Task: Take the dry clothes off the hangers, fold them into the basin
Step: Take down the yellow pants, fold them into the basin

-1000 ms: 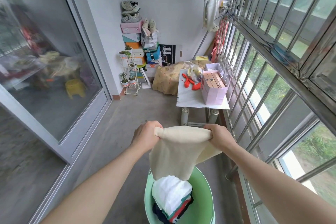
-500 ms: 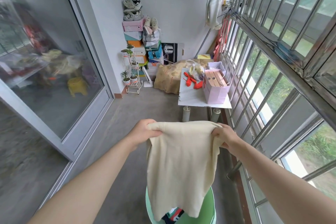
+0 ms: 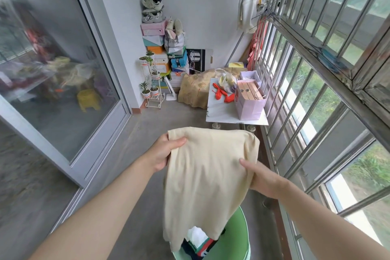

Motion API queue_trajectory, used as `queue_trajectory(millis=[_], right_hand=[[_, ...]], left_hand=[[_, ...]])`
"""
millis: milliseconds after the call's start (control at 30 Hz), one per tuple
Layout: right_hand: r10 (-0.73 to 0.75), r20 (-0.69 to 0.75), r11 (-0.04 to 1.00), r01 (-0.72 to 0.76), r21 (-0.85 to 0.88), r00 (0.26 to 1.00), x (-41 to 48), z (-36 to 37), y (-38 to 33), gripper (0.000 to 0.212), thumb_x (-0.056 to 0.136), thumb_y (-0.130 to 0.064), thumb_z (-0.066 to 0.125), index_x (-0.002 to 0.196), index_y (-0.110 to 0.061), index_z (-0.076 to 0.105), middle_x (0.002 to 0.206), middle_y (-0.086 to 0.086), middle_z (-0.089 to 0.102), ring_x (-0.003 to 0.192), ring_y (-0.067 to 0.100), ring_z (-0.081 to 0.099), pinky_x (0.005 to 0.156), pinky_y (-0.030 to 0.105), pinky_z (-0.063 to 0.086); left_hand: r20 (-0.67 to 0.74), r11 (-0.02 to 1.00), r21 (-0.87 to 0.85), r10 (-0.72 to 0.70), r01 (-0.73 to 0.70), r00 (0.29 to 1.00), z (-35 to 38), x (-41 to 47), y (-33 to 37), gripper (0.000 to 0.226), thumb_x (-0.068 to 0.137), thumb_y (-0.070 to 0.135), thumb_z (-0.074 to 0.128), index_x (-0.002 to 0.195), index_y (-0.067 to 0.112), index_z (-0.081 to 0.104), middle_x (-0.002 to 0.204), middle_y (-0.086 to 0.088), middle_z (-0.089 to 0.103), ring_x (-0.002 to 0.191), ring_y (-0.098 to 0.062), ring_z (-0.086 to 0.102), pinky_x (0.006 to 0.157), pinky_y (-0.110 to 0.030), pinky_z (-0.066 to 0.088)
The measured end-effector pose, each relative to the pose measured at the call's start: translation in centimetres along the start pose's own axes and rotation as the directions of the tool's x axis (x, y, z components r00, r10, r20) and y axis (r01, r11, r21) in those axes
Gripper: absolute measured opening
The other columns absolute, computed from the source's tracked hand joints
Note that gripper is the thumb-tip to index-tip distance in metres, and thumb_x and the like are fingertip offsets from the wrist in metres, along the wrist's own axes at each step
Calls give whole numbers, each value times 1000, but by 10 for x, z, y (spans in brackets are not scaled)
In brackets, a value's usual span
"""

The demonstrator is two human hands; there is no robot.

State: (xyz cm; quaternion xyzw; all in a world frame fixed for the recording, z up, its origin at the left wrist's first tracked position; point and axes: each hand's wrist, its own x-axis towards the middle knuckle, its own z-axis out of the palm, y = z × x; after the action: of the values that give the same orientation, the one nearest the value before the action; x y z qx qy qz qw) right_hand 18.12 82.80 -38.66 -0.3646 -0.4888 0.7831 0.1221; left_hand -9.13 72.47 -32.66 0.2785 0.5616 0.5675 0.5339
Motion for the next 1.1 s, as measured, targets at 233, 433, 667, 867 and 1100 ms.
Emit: queue_trajectory(millis=[233, 433, 667, 867, 1100], right_hand=[[52, -28, 998, -53, -38, 998, 5, 14, 15, 68, 64, -22, 81, 126, -10, 56, 118, 5, 68, 110, 23, 64, 97, 37, 50], [76, -188, 990, -52, 129, 979, 8, 19, 4, 46, 85, -32, 66, 125, -13, 56, 116, 4, 69, 111, 22, 62, 102, 37, 43], [143, -232, 964, -82, 254, 962, 2, 28, -18, 35, 91, -36, 58, 117, -12, 61, 107, 8, 72, 100, 23, 66, 82, 37, 50], [156, -90, 930, -115, 349, 984, -2, 25, -36, 48, 77, -36, 60, 116, -8, 65, 109, 16, 70, 89, 29, 71, 91, 43, 48], [58, -34, 893, -37, 449, 998, -2, 23, -47, 46, 74, -45, 69, 100, -8, 76, 108, 14, 70, 93, 28, 70, 82, 42, 56]], left_hand=[[-12, 997, -52, -56, 55, 998, -3, 1, 8, 17, 92, 3, 54, 107, 2, 62, 92, -9, 73, 78, -19, 72, 69, -31, 59], [-105, 989, -137, -75, 60, 992, -5, 2, 14, 16, 93, 4, 53, 107, 2, 60, 80, -7, 74, 67, -18, 72, 56, -29, 58], [-236, 987, -158, -71, 34, 969, -12, 8, 24, 10, 92, 7, 57, 101, 5, 60, 86, -10, 69, 60, -17, 70, 54, -32, 59], [-269, 995, -103, -39, 12, 962, -14, 13, 37, 8, 92, 5, 56, 99, 4, 59, 64, -2, 71, 53, -14, 68, 47, -28, 55], [20, 940, -187, -288, 286, 958, -18, 5, 11, 63, 83, 69, 43, 112, 19, 69, 113, -7, 70, 103, -23, 66, 88, -35, 49]])
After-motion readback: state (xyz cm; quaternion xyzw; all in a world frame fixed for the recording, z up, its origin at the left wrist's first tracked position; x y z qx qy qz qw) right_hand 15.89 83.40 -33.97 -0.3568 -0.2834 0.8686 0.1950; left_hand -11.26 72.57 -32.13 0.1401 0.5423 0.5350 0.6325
